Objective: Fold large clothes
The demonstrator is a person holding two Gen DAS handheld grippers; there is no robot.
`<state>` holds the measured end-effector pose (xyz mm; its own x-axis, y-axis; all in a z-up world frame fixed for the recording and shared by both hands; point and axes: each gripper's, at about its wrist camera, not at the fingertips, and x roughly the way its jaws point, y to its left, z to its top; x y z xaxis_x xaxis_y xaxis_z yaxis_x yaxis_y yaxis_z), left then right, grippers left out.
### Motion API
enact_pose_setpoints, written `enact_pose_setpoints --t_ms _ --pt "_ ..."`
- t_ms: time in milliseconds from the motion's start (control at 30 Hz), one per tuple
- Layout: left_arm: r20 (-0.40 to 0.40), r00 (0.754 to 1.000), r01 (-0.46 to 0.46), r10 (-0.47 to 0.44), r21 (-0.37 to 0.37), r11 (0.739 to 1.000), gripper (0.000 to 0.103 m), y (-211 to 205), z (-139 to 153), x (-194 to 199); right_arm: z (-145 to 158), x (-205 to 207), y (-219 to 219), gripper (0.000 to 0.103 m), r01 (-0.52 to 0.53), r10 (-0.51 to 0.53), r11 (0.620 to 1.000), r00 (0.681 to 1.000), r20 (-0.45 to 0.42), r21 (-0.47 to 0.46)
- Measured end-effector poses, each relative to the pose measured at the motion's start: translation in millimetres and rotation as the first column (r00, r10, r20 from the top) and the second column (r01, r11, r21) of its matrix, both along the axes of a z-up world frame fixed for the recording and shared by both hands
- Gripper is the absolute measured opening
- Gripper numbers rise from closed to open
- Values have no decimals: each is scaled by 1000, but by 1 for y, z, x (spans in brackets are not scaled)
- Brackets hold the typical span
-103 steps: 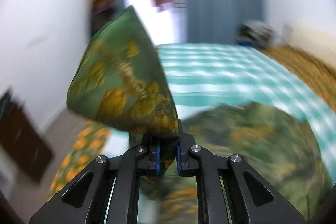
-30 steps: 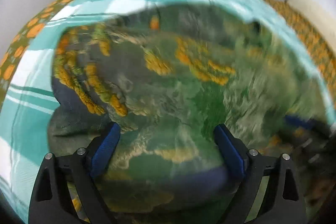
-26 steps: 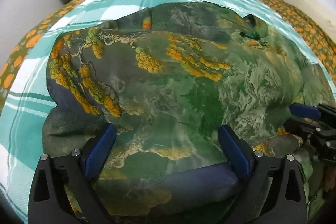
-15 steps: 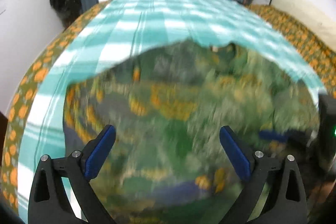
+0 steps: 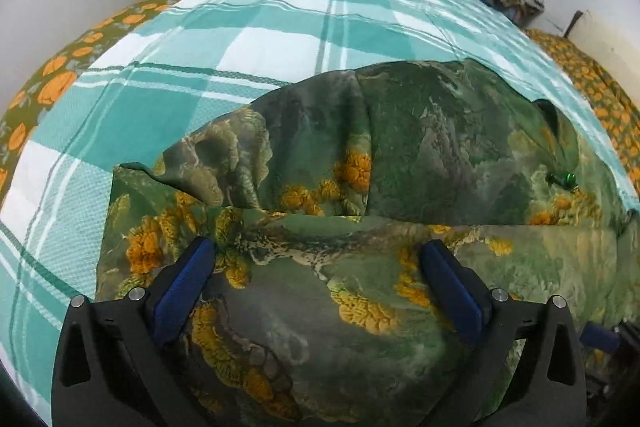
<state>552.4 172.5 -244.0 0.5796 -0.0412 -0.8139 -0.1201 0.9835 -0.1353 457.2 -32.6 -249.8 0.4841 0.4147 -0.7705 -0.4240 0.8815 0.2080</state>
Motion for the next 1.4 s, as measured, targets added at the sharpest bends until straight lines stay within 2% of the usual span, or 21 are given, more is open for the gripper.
enact_pose_setpoints --t_ms 100,233,400,500,533,700,867,967,1033,1133,1267,1400 --pt "1 1000 1 -1 2 1000 102 -1 4 -1 -1 0 0 50 0 0 1000 1000 2 2" --pt "19 1000 -6 5 58 998 102 -10 24 -25 3 -4 -3 50 -4 3 1000 1000 16 27" --pt "75 991 115 -115 12 993 102 -21 62 -91 37 -34 -20 51 5 -7 999 998 62 40" --pt "58 984 168 -166 -22 986 102 -30 72 -137 52 -66 -36 60 12 -14 1000 997 77 24" --pt "46 983 179 -177 -32 983 102 -34 74 -149 54 -78 -42 60 11 -12 1000 997 73 9" --pt "-15 978 207 -209 -68 976 102 -51 67 -220 49 -150 -75 60 4 -1 996 999 41 -86" --pt "-111 972 202 -207 -57 978 102 -69 34 -262 31 -210 -103 61 62 -60 984 998 16 -168" --pt "-82 973 218 -215 41 975 102 -82 29 -278 20 -226 -113 62 110 -108 985 994 23 -136" --pt "-88 972 225 -219 69 972 102 -86 28 -277 17 -228 -115 63 131 -129 984 991 25 -124" --pt "-108 973 209 -203 46 977 102 -83 31 -275 17 -221 -111 64 120 -120 982 993 9 -149" --pt "-129 972 199 -194 22 980 102 -78 34 -292 19 -225 -114 64 131 -133 983 991 -9 -131" --pt "-159 956 257 -248 34 966 102 -79 36 -321 21 -244 -124 64 143 -149 981 988 -39 -132"
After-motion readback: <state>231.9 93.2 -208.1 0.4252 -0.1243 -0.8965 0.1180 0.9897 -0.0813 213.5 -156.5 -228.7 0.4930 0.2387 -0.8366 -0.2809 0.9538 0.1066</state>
